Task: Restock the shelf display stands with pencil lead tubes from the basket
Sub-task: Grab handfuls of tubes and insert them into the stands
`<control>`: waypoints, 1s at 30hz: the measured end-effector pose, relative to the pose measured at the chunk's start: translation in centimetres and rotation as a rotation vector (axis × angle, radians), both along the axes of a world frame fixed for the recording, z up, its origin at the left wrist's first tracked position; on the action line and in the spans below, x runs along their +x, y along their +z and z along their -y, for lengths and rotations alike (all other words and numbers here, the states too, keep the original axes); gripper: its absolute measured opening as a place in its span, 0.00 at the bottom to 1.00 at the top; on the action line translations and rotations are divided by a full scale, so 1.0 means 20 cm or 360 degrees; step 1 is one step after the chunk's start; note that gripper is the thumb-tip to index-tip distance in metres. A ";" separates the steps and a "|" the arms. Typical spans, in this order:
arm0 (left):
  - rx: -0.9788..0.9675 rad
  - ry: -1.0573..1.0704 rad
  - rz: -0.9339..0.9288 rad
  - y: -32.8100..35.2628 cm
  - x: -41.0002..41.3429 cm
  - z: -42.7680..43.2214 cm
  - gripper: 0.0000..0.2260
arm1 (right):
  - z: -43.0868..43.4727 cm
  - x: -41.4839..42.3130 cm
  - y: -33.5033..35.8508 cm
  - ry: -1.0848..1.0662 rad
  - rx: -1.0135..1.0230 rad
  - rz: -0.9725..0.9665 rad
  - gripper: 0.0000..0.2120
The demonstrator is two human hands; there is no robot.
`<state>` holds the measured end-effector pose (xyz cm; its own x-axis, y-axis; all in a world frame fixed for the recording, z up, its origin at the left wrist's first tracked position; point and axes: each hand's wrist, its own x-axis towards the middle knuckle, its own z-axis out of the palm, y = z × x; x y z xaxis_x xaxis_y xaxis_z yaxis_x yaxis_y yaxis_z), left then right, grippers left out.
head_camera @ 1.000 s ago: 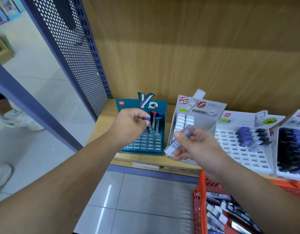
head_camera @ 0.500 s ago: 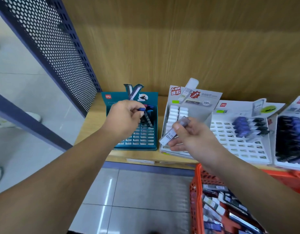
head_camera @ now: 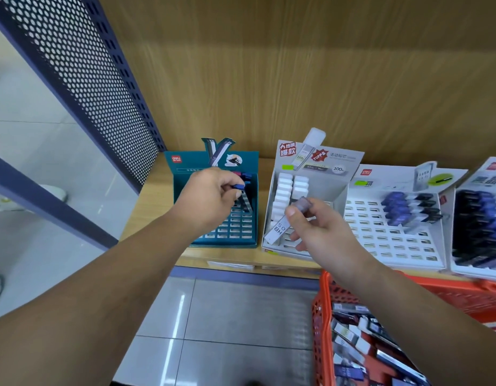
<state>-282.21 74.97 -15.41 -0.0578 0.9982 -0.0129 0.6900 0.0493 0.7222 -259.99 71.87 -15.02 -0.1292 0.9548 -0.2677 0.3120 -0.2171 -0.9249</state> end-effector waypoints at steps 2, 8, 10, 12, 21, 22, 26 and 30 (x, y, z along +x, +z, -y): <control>-0.0012 -0.0024 -0.0062 0.00 -0.01 0.00 0.07 | 0.01 0.02 -0.01 -0.0016 -0.0026 0.0023 0.13; 0.0099 -0.0122 -0.0387 0.04 0.00 -0.02 0.06 | 0.02 0.03 -0.03 -0.0010 -0.0012 0.0015 0.13; 0.0090 -0.0148 -0.0474 0.05 0.01 -0.03 0.06 | 0.02 0.02 -0.03 0.0016 0.0057 -0.0007 0.13; 0.0100 -0.0167 -0.0536 0.05 0.02 -0.03 0.07 | 0.02 0.00 0.00 0.0102 0.0188 0.0001 0.11; 0.0173 -0.0146 -0.0466 0.05 0.01 -0.01 0.08 | -0.04 -0.05 -0.03 0.0433 0.0518 0.0445 0.08; 0.0167 -0.0145 -0.0464 0.05 0.00 -0.01 0.08 | -0.04 -0.05 -0.04 0.0446 0.0495 0.0479 0.09; 0.0150 -0.0146 -0.0489 0.06 0.00 -0.01 0.08 | -0.04 -0.04 -0.07 0.0443 0.0540 0.0659 0.13; 0.0116 -0.0157 -0.0446 0.06 -0.01 -0.01 0.06 | -0.04 -0.03 -0.06 0.0386 0.0562 0.0600 0.10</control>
<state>-282.42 75.07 -14.22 0.0481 0.9969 0.0618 0.8618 -0.0727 0.5021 -260.50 72.61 -16.27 -0.3133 0.9496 -0.0075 0.6367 0.2042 -0.7436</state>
